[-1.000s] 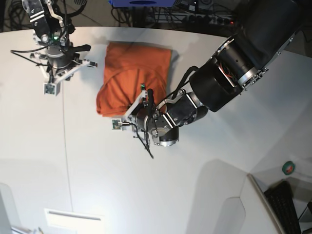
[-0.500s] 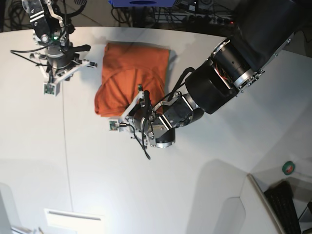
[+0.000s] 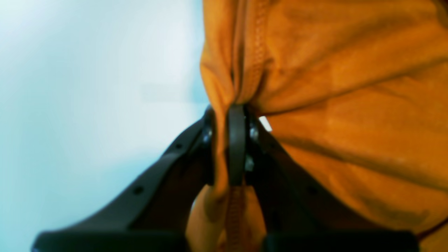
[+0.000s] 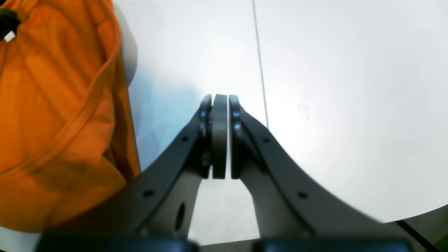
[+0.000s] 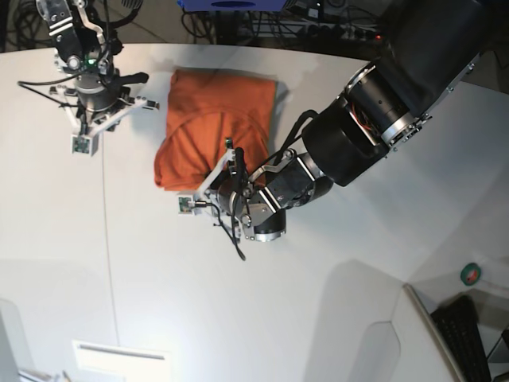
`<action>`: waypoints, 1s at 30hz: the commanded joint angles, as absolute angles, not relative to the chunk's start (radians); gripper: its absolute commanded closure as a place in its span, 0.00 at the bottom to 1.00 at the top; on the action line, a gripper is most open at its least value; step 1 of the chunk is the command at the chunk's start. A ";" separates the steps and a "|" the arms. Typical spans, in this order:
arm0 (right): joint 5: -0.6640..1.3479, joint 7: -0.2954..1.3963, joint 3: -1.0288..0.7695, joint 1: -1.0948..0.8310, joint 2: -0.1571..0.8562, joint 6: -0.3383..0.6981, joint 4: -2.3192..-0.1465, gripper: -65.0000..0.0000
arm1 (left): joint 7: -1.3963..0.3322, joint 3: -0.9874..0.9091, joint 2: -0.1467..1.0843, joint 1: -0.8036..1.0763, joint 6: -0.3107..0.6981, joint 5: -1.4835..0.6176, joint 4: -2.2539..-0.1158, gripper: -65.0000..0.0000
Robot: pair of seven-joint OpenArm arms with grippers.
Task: Layout the t-shirt on the table in an organized manner, then fold the t-shirt properly
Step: 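Hold the bundle edge with the left gripper and tuck it under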
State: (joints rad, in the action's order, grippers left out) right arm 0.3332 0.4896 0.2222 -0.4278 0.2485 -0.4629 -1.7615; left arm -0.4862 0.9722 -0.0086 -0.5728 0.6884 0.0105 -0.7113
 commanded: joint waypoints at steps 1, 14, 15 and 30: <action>0.321 0.469 0.217 -0.426 0.254 -0.464 -1.779 1.00 | -0.529 0.981 -0.008 -0.564 0.698 0.030 -0.699 0.93; 0.321 0.469 0.217 -0.423 0.254 -0.464 -1.778 1.00 | -0.595 0.983 -0.007 -0.638 0.698 0.030 -0.705 0.46; 0.321 0.469 0.217 -0.421 0.252 -0.464 -1.778 1.00 | -0.595 0.981 -0.007 -0.645 0.698 0.030 -0.705 0.43; 0.321 0.469 0.217 -0.418 0.252 -0.464 -1.776 1.00 | -0.596 0.978 -0.008 -0.700 0.698 0.028 -0.837 0.31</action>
State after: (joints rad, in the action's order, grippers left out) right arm 0.3328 0.4892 0.2222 -0.4244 0.2462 -0.4629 -1.7611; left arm -0.5995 0.9852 -0.0036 -0.6701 0.7002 0.0292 -0.8230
